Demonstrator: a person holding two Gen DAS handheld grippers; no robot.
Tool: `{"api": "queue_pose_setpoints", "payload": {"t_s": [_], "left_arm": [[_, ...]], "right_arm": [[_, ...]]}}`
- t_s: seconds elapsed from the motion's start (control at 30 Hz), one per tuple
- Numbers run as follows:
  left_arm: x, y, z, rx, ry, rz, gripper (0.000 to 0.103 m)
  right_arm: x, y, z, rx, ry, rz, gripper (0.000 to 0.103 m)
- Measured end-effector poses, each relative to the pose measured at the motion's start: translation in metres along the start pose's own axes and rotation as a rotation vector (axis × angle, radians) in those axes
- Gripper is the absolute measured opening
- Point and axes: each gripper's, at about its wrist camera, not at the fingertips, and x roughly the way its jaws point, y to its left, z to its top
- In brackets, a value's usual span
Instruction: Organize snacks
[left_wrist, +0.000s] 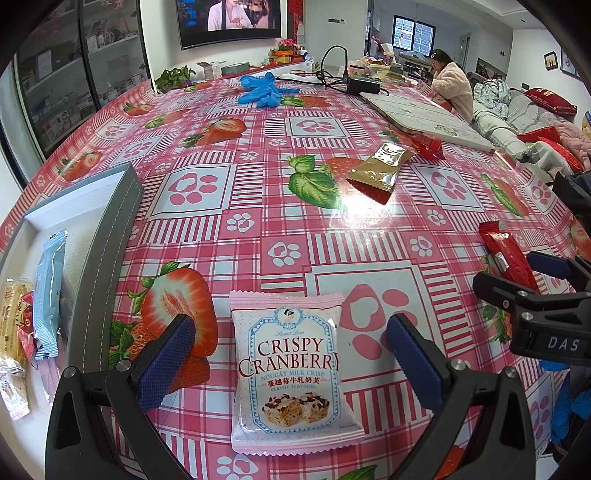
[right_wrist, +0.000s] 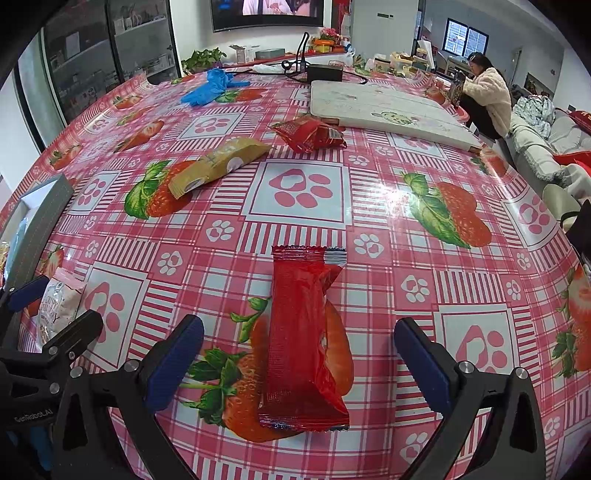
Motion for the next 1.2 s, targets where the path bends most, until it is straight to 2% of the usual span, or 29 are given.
{"api": "queue_pose_setpoints", "payload": {"t_s": [0.2, 0.33, 0.4, 0.43, 0.47, 0.5, 0.53, 0.57, 0.73, 0.9, 1.0, 1.13, 1.17, 1.2], "left_arm": [[-0.001, 0.0, 0.0, 0.002, 0.007, 0.0, 0.103], [-0.006, -0.003, -0.002, 0.019, 0.062, -0.015, 0.1], [-0.012, -0.007, -0.003, 0.037, 0.077, -0.027, 0.091], [-0.014, -0.008, -0.003, 0.045, 0.08, -0.031, 0.084], [-0.016, -0.011, -0.003, 0.053, 0.083, -0.039, 0.079], [-0.019, -0.014, -0.004, 0.06, 0.084, -0.042, 0.068], [-0.021, -0.015, -0.004, 0.063, 0.082, -0.043, 0.05], [-0.024, -0.015, -0.004, 0.061, 0.086, -0.055, 0.046], [-0.031, -0.006, -0.004, -0.012, 0.117, -0.152, 0.044], [-0.065, 0.003, 0.003, -0.009, 0.066, -0.173, 0.044], [-0.084, 0.011, 0.011, 0.006, 0.026, -0.159, 0.044], [-0.097, 0.024, 0.014, -0.01, 0.013, -0.153, 0.044], [-0.1, 0.027, 0.012, -0.013, 0.012, -0.153, 0.044], [-0.101, 0.028, 0.01, -0.012, 0.011, -0.151, 0.044]], "right_arm": [[0.006, 0.001, 0.013, -0.013, 0.101, 0.007, 0.103], [0.01, 0.001, 0.02, -0.033, 0.157, 0.017, 0.1], [0.007, 0.004, 0.021, -0.049, 0.157, 0.024, 0.084], [0.005, 0.006, 0.022, -0.059, 0.157, 0.029, 0.079], [0.004, 0.007, 0.023, -0.065, 0.157, 0.033, 0.066], [0.001, 0.009, 0.023, -0.071, 0.152, 0.036, 0.048], [-0.001, 0.01, 0.023, -0.073, 0.147, 0.037, 0.038], [-0.002, 0.01, 0.023, -0.07, 0.144, 0.043, 0.028], [-0.013, 0.006, 0.014, -0.019, 0.136, 0.136, 0.026], [-0.034, 0.008, 0.01, -0.015, 0.108, 0.185, 0.026], [-0.045, 0.016, 0.015, -0.021, 0.088, 0.218, 0.026], [-0.044, 0.027, 0.02, -0.05, 0.095, 0.181, 0.026], [-0.037, 0.028, 0.019, -0.051, 0.12, 0.173, 0.029], [-0.031, 0.028, 0.019, -0.049, 0.138, 0.155, 0.044]]}}
